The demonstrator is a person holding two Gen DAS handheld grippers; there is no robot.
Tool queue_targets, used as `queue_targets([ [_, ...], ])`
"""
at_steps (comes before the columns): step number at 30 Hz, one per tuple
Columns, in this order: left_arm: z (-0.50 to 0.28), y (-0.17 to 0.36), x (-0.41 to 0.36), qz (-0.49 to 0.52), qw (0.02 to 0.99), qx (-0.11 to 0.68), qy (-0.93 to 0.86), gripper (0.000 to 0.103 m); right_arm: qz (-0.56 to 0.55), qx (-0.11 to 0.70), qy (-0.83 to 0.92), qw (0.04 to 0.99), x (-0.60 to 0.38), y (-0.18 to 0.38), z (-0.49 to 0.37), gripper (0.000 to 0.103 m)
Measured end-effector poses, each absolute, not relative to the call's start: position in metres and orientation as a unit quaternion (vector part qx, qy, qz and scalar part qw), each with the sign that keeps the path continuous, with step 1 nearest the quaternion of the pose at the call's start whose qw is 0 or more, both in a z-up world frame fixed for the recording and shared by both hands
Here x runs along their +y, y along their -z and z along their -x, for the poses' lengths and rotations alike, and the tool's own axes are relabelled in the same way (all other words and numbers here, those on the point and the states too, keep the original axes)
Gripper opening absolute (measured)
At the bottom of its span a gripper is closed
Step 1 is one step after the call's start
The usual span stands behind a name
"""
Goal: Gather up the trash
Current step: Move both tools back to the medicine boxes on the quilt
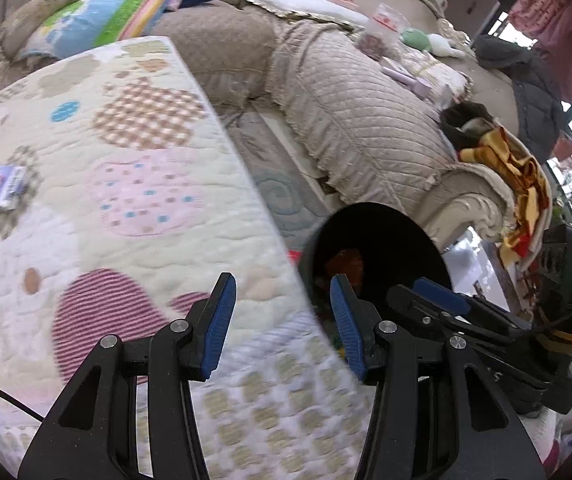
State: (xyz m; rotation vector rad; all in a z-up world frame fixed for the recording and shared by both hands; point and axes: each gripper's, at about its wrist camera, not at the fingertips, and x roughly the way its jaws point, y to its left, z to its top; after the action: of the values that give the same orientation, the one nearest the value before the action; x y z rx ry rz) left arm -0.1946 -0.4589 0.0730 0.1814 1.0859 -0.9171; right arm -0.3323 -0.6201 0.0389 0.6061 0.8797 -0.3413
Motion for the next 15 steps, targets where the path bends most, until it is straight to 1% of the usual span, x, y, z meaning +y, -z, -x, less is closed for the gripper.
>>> queue_targets([
  [8,0.161,-0.071,-0.401,-0.071,0.783,0.5,0.364,0.047,-0.253,0.435,0.1,0.858,-0.573,-0.041,0.291,0.049],
  [15,0.123,-0.068,-0.331,-0.046,0.805,0.51,0.299,0.047,-0.21,0.46,0.037,0.862,-0.523,-0.036,0.239,0.05],
])
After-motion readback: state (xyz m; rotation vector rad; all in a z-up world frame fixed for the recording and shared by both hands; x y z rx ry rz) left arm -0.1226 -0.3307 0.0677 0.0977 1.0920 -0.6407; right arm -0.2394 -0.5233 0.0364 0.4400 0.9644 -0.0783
